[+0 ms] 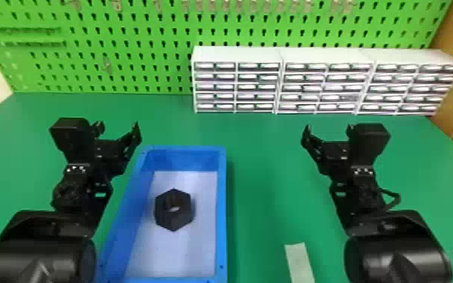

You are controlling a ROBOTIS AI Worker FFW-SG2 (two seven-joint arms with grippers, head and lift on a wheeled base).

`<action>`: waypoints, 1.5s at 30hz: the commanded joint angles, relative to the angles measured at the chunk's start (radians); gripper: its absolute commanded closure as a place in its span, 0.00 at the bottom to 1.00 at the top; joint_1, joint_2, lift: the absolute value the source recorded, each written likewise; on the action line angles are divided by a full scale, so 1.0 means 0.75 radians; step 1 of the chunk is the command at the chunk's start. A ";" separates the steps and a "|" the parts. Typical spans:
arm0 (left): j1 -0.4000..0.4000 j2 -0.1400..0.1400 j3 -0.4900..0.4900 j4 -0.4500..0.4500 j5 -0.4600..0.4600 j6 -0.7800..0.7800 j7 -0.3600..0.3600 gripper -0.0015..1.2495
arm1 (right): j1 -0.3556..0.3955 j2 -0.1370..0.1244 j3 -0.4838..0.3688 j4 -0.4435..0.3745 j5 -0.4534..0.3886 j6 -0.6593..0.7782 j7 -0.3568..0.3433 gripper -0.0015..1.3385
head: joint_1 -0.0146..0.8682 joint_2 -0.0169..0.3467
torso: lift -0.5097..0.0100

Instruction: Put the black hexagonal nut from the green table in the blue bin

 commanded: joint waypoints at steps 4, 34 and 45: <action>0.000 0.002 -0.002 0.002 0.000 0.000 0.000 0.37 | 0.004 0.002 -0.001 0.000 0.006 0.002 0.000 0.20 | 0.79 0.19 | 0.79; 0.000 0.000 0.000 0.000 0.006 0.002 0.000 0.37 | 0.008 0.006 0.001 0.000 0.004 0.027 0.000 0.20 | 0.79 0.19 | 0.79; -0.002 0.000 0.000 0.000 0.006 0.002 0.000 0.37 | 0.008 0.006 0.003 0.000 -0.001 0.033 0.000 0.20 | 0.79 0.19 | 0.79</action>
